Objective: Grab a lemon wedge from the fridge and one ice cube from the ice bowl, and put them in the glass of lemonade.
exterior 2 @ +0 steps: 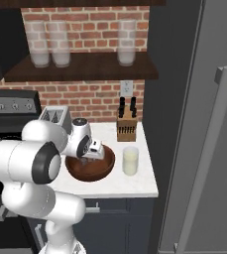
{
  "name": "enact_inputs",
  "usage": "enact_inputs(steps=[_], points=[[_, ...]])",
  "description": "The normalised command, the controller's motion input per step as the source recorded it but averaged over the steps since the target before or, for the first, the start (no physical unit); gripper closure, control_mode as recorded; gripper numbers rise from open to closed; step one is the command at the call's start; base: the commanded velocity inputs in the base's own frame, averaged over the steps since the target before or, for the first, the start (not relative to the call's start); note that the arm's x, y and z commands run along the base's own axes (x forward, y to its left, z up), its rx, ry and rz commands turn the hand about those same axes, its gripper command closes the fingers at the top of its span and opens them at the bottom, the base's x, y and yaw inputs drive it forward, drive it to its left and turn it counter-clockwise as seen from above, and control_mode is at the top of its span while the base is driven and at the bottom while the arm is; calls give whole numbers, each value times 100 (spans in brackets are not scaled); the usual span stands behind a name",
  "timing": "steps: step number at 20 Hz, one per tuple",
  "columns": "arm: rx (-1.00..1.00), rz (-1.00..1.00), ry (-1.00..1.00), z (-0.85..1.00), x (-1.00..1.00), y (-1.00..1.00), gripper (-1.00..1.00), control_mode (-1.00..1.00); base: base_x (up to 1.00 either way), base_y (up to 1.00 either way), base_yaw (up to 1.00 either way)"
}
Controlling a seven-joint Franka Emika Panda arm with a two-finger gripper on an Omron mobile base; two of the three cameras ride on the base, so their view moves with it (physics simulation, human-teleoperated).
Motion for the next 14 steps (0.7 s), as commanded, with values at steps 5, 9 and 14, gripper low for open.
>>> enact_inputs(steps=[5,9,14], points=[[0,0,-2,0,-23,-12,-100,-100,0,0,0],[0,0,-5,0,-26,0,-100,-100,0,0,0],[0,0,0,-1,0,0,-100,-100,0,0,0]])
